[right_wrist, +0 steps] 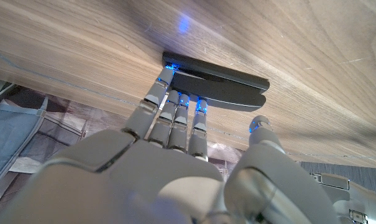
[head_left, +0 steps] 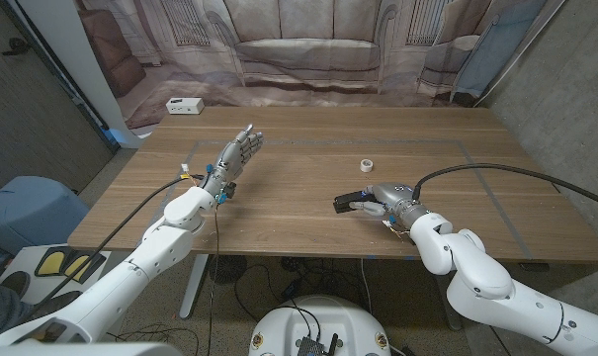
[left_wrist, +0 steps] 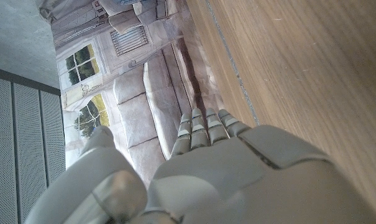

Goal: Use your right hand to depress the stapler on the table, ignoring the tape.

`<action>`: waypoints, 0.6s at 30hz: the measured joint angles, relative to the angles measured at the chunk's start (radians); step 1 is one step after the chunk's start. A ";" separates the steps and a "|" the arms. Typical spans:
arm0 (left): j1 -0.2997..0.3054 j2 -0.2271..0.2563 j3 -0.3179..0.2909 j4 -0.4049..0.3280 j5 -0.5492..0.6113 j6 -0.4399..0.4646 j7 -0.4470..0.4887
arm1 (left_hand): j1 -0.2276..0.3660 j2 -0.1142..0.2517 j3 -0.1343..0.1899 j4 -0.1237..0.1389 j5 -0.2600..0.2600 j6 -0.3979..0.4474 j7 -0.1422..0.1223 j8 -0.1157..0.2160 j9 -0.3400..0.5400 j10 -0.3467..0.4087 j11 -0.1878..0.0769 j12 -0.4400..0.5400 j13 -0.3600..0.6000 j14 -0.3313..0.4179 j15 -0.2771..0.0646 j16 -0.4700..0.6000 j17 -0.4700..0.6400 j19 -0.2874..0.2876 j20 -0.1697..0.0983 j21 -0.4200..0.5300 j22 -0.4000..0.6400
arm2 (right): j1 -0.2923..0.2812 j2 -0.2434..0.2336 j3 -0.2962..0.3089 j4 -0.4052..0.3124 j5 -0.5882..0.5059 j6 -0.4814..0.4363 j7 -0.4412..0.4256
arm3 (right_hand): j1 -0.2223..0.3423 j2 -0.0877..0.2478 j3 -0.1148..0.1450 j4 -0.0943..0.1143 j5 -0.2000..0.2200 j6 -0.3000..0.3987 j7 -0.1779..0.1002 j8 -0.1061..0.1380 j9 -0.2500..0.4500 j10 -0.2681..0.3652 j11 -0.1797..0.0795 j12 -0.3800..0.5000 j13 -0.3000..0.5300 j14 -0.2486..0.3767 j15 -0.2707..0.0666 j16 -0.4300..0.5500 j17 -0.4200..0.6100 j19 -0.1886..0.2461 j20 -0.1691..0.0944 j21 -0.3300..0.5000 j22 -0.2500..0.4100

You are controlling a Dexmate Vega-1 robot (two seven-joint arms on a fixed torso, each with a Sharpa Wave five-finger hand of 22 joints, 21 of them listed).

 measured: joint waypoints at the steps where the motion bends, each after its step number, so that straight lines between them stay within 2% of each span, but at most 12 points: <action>1: 0.000 0.000 0.001 0.000 0.000 0.000 0.000 | 0.000 0.000 0.000 0.000 0.000 0.000 0.000 0.000 0.000 0.000 0.000 0.000 0.000 0.000 0.000 0.000 0.000 0.000 0.000 0.000 0.000 | 0.000 0.000 0.000 0.000 0.002 -0.002 0.001 | 0.000 0.000 0.000 0.000 0.000 0.002 0.001 0.000 0.000 0.001 0.001 0.000 0.000 0.002 0.002 0.000 0.000 0.000 0.000 0.003 0.000; 18: -0.010 -0.005 0.009 0.001 0.007 0.013 0.003 | 0.000 0.000 0.000 0.000 0.000 0.000 0.000 0.000 0.000 0.000 0.000 0.000 0.000 0.000 0.000 0.000 0.000 -0.003 0.003 0.000 0.000 | 0.010 -0.001 -0.001 0.009 0.049 -0.017 0.003 | -0.004 -0.004 0.004 0.004 0.000 0.021 0.003 0.000 0.000 0.021 0.004 -0.002 0.000 0.018 0.000 0.000 0.000 0.011 0.000 0.004 0.000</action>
